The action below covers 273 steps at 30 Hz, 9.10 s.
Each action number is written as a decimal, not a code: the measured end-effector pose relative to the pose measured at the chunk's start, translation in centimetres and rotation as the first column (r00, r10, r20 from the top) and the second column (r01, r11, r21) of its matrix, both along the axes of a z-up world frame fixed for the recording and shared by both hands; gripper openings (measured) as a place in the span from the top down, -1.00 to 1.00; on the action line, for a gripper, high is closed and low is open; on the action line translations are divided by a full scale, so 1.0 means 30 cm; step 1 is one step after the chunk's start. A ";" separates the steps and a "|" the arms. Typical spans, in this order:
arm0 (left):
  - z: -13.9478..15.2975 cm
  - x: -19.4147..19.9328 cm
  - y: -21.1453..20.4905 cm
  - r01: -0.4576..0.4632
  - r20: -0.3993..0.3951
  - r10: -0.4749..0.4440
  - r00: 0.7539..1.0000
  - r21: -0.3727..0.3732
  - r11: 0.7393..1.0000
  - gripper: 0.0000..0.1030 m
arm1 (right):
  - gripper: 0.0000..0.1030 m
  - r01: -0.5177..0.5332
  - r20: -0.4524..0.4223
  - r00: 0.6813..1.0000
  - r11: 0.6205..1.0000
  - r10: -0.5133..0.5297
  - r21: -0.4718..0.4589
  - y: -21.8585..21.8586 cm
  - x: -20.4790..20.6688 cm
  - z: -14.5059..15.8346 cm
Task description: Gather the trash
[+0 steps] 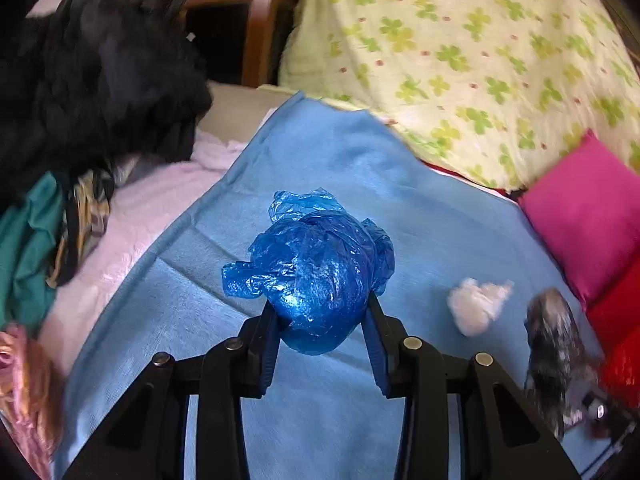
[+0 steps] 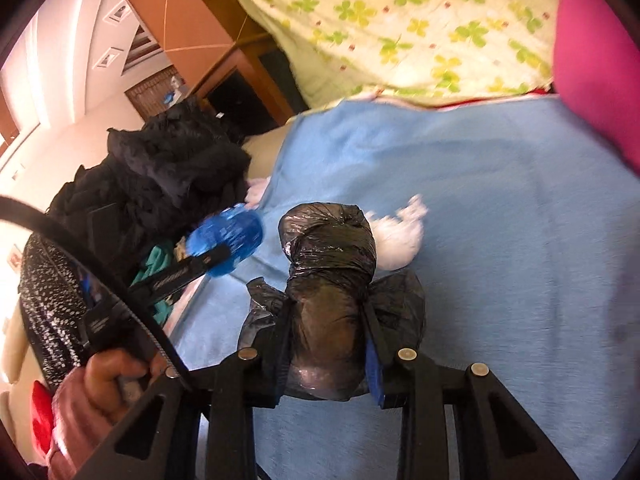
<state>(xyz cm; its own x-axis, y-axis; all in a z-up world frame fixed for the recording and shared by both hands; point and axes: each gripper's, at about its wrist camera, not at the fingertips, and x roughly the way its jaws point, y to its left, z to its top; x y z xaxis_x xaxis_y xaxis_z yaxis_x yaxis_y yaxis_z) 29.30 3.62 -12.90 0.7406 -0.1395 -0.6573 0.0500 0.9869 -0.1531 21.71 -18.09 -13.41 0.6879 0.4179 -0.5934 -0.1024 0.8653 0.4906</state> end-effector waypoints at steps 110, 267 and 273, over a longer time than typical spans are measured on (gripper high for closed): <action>-0.264 -0.315 -0.417 0.307 -0.203 -0.241 0.949 0.419 0.855 -0.37 | -0.12 0.214 -0.313 0.932 0.974 -0.181 0.076 -0.256 -0.227 -0.228; -0.181 -0.287 -0.376 0.326 -0.200 -0.280 0.939 0.257 0.910 -0.38 | 0.07 0.179 -0.289 0.944 0.983 -0.156 0.053 -0.287 -0.221 -0.241; -0.176 -0.355 -0.350 0.345 -0.201 -0.301 0.932 0.240 0.907 -0.38 | 0.07 0.149 -0.151 0.976 0.986 -0.160 -0.080 -0.224 -0.238 -0.235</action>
<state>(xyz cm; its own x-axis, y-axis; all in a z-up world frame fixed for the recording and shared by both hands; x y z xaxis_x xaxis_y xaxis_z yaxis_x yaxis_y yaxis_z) 18.65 -6.88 -18.19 0.5701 -0.1568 -0.8065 0.3701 0.9254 0.0816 14.57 -24.81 -20.46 0.6373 0.2689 -0.7221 0.1082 0.8966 0.4294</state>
